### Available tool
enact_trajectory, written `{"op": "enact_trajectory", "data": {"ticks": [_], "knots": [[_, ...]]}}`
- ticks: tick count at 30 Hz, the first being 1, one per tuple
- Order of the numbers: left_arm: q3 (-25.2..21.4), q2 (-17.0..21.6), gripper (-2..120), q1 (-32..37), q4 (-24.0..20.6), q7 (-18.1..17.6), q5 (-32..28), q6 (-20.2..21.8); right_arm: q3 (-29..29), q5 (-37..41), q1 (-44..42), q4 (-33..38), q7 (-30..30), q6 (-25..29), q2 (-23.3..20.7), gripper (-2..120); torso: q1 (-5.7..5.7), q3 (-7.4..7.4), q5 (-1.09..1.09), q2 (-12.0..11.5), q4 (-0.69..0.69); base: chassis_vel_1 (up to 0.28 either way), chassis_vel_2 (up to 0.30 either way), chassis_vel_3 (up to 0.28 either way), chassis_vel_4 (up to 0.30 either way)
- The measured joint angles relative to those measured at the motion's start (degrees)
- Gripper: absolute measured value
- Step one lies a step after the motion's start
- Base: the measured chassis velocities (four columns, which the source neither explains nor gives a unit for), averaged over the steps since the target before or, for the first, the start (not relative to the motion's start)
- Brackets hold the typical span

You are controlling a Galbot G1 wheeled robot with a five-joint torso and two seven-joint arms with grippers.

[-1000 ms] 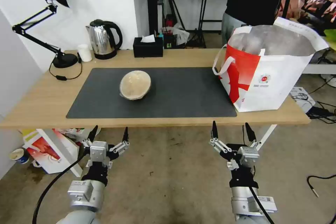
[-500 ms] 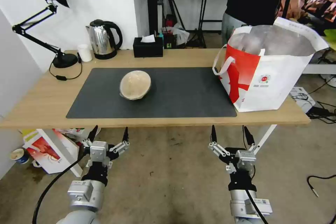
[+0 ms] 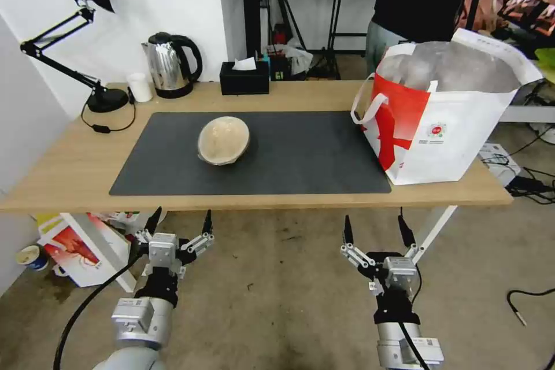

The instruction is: Pick up the trash from the table and place it into the takeout bag.

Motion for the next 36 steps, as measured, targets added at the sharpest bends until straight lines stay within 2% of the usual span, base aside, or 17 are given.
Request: {"op": "enact_trajectory", "data": {"ticks": [36], "knots": [[0.0, 0.0, 100, 0.0, 0.0, 0.0, 0.0, 0.0, 0.0, -0.6, -1.0, 0.0, -0.6, 0.4, 0.1, 100, 0.0, 0.0, 0.0, 0.0, 0.0, 0.0, 0.0, 0.0, 0.0]]}}
